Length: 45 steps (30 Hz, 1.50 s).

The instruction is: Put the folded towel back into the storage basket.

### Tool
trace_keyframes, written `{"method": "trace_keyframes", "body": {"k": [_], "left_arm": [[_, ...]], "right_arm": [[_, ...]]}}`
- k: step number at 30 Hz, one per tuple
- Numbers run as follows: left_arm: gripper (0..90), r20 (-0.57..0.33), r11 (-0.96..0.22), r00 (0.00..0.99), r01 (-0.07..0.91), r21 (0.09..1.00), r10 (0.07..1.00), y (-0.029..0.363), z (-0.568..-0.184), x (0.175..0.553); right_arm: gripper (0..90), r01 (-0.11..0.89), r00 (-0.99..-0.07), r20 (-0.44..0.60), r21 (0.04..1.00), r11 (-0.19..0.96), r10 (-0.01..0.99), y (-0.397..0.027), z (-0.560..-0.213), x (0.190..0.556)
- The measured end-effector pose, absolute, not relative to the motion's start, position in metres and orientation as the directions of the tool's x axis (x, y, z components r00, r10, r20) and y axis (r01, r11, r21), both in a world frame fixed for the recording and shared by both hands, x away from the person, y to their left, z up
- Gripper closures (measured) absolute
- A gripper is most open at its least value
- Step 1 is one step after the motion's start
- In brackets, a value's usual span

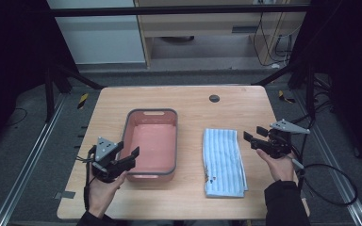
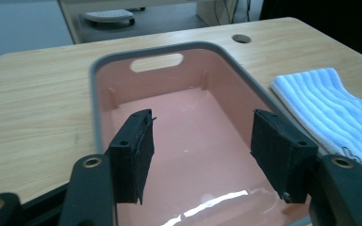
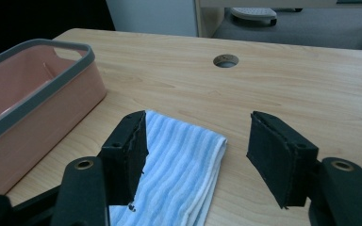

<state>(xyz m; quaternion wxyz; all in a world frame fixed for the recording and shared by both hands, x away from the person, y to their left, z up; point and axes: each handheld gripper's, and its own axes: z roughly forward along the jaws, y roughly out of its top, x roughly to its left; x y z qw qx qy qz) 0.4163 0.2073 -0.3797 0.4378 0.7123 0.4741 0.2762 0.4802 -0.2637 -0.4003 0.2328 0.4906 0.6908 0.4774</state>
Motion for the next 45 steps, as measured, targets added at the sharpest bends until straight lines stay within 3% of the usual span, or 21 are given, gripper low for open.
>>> {"method": "trace_keyframes", "body": {"k": [19, 45], "left_arm": [[46.2, 0.005, -0.268, 0.546, 0.404, 0.874, 0.838, 0.112, -0.398, 0.416], [46.8, -0.025, -0.363, 0.640, 0.467, 0.807, 0.768, 0.037, -0.448, 0.408]], "right_arm": [[36.9, 0.449, -0.394, 0.123, 0.891, 0.074, 0.911, -0.262, -0.391, 0.512], [39.8, 0.505, -0.388, 0.124, 0.858, 0.098, 0.913, -0.248, -0.423, 0.541]]}}
